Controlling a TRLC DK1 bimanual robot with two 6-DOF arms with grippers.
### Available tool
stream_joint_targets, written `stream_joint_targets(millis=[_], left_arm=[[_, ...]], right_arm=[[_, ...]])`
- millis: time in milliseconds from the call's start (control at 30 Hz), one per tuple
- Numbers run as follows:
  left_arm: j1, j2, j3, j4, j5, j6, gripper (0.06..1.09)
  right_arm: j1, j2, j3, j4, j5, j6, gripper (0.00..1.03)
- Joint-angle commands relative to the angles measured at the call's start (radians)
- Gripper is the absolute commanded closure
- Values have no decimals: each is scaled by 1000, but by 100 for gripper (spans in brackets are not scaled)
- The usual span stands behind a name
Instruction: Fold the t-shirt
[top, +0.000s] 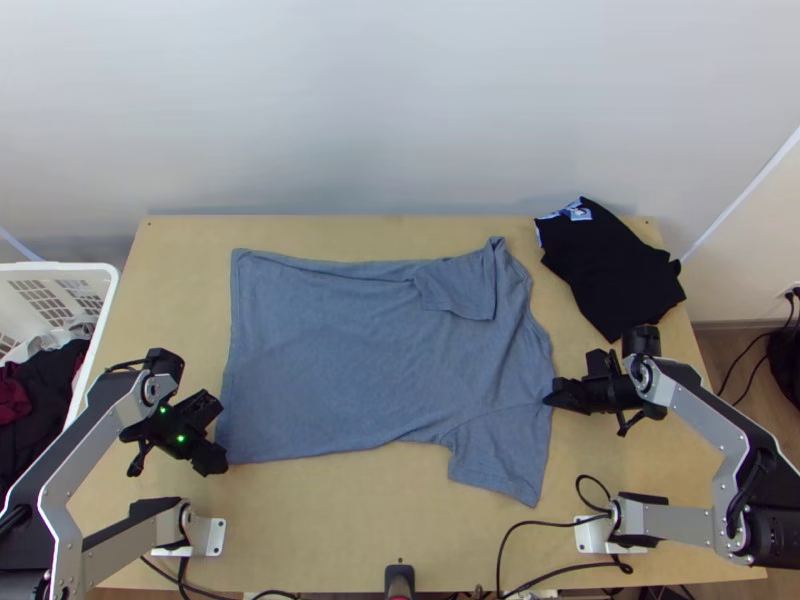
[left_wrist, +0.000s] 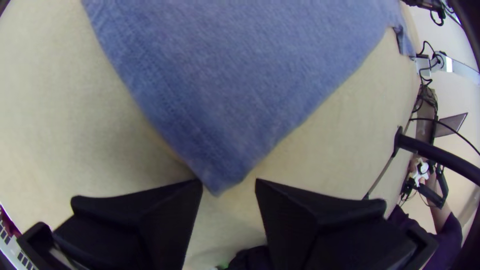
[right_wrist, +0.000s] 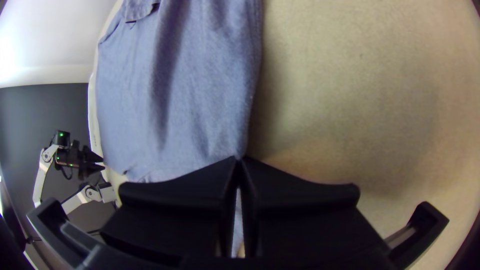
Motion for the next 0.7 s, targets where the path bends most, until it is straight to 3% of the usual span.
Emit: stream_joint_targets(millis=[0, 33, 200, 333, 667], left_arm=[[-19, 16, -44, 56, 25, -11, 99], [-33, 8, -52, 70, 30, -12, 105], [-28, -9, -51, 90, 45, -15, 105], [31, -12, 23, 160, 71, -78, 105], [39, 19, 219, 400, 73, -451, 105]], right_arm=[[8, 0, -23, 10, 19, 13, 100], [8, 0, -23, 10, 22, 13, 100], [-7, -20, -12, 5, 33, 15, 100], [-14, -164, 21, 5, 74, 13, 100], [66, -392, 167, 54, 111, 102, 100]])
